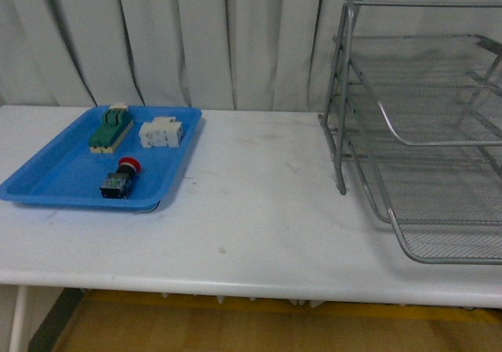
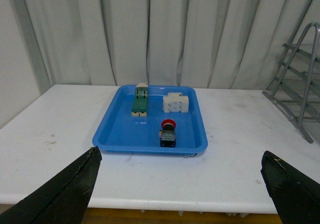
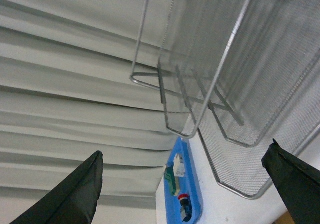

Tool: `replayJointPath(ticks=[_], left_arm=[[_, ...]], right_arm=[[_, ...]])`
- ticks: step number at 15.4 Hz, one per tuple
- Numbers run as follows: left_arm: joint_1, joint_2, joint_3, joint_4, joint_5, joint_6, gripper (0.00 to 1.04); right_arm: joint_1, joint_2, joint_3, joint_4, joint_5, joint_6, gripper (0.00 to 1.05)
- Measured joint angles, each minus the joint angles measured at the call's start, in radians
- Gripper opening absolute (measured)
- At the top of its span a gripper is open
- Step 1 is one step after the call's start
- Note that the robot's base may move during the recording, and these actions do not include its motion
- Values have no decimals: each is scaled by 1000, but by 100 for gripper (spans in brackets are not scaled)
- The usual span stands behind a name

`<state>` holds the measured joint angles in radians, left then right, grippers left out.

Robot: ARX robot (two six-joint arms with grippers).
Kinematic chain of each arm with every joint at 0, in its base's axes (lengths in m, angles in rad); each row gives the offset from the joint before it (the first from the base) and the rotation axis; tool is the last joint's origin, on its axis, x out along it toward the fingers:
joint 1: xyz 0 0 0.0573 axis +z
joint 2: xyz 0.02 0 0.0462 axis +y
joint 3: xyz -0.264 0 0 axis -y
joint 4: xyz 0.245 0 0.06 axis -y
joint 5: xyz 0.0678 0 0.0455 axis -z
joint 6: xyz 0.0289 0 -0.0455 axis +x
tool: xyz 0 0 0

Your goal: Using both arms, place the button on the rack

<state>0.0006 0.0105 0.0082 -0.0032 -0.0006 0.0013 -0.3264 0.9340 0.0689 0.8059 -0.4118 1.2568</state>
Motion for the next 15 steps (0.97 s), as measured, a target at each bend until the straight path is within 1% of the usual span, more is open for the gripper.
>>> replayJointPath(ticks=[2,9,10,11,12,14,15], left_arm=[[0,0,0,0,0,0,98],[0,0,0,0,0,0,98],[0,0,0,0,0,0,98],[0,0,0,0,0,0,98],[0,0,0,0,0,0,98],[0,0,0,0,0,0,98],[0,0,0,0,0,0,98]], right_arm=[[-25,-70,14,-56,-19,-17,98],[-91,-241,67,-157,-67,-69,98],[-105,-298,109,-256,-68,-145,95],[-65,-367,138,-402,12,-368,83],[-26,-414,135,-478,50,-555,74],[62,-472,109,-520,141,-893,55],[106,-504,85,-526,180,-1060,42]])
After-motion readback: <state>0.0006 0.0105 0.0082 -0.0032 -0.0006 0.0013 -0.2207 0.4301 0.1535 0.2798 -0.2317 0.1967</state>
